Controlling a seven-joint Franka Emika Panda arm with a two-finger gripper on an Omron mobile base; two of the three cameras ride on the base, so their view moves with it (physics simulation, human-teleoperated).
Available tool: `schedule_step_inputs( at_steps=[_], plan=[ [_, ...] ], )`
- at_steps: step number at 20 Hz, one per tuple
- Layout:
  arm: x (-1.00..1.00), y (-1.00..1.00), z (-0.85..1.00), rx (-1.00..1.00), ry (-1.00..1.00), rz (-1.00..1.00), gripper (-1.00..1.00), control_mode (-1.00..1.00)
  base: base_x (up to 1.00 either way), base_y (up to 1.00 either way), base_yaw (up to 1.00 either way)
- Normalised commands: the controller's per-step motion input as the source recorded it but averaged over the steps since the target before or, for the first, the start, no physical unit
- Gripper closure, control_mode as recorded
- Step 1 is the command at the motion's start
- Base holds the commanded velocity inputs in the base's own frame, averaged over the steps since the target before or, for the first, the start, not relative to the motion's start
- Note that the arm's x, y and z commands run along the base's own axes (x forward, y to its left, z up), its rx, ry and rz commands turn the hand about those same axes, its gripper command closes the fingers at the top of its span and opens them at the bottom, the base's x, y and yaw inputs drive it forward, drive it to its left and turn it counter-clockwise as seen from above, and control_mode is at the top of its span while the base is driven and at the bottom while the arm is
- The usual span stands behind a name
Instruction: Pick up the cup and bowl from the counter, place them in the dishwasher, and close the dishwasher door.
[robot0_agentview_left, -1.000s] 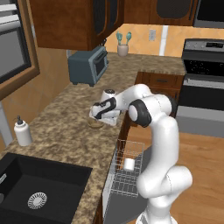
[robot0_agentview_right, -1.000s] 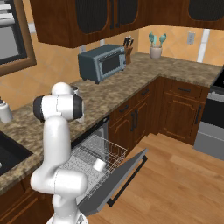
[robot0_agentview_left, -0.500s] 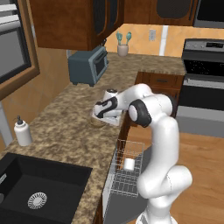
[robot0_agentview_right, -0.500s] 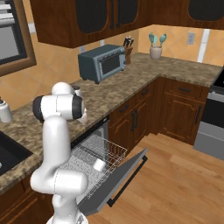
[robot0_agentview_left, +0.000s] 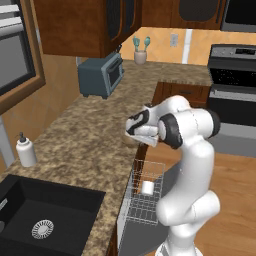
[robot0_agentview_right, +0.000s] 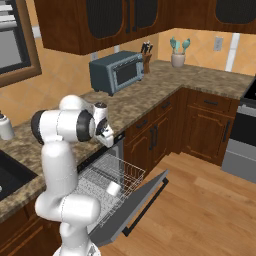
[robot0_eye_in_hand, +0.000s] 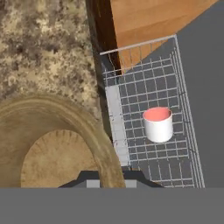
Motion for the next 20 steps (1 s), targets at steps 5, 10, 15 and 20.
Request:
schedule_step_inputs(
  at_steps=[5,10,15,20],
  plan=[
    [-0.92,-1.00,-0.23,0.07,-0.04,-0.07,1.00,-1.00,0.00,0.00,0.00],
    [-0.81,-0.75,-0.78,0.10,0.00,-0.03,1.00,-1.00,0.00,0.00,0.00],
    [-0.18,-0.03,-0.99,0.12,0.01,0.00,1.00,-1.00,0.00,0.00,0.00],
    [0.21,0.13,-1.00,0.12,0.05,0.00,1.00,-1.00,0.00,0.00,0.00]
  ],
)
